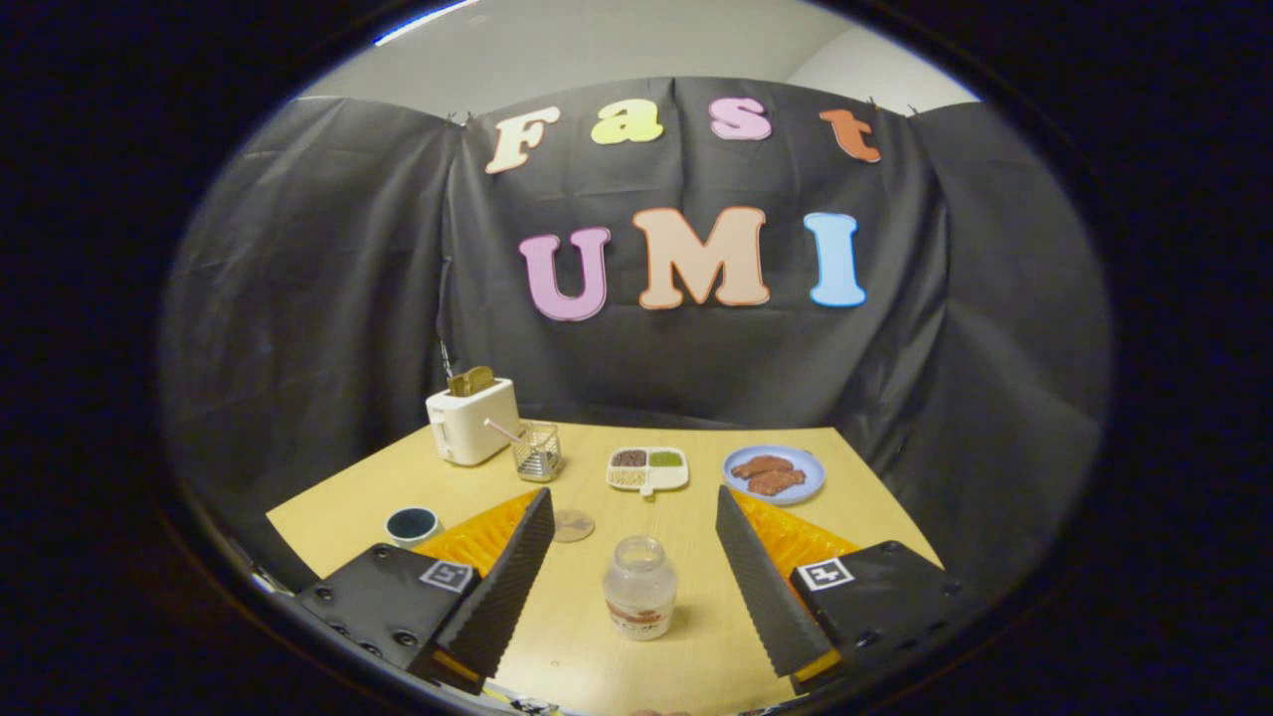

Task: Take the bottle from table, then pour the juice into the cup, finally place the bottle on the coaster

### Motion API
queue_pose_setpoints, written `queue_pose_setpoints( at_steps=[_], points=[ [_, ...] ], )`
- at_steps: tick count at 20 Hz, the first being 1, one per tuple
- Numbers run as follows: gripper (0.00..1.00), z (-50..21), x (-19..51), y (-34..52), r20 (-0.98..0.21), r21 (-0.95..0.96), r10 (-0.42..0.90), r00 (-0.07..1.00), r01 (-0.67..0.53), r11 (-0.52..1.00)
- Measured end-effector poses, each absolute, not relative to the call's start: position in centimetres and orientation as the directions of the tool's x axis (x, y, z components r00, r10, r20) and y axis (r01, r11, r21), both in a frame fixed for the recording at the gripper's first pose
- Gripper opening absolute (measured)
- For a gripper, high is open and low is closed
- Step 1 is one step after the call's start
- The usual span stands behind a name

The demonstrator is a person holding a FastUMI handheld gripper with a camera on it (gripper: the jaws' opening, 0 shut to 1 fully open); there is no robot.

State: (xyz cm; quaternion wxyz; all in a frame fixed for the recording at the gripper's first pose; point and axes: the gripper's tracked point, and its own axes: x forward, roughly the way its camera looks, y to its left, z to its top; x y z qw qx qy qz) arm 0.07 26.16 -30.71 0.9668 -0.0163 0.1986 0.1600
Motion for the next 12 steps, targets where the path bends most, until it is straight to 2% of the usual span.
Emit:
queue_pose_setpoints(
  at_steps=[12],
  points=[
    [1.00,-42.4,1.8,26.2,-0.576,-0.010,0.268,0.772,-0.334,0.942]
  ],
)
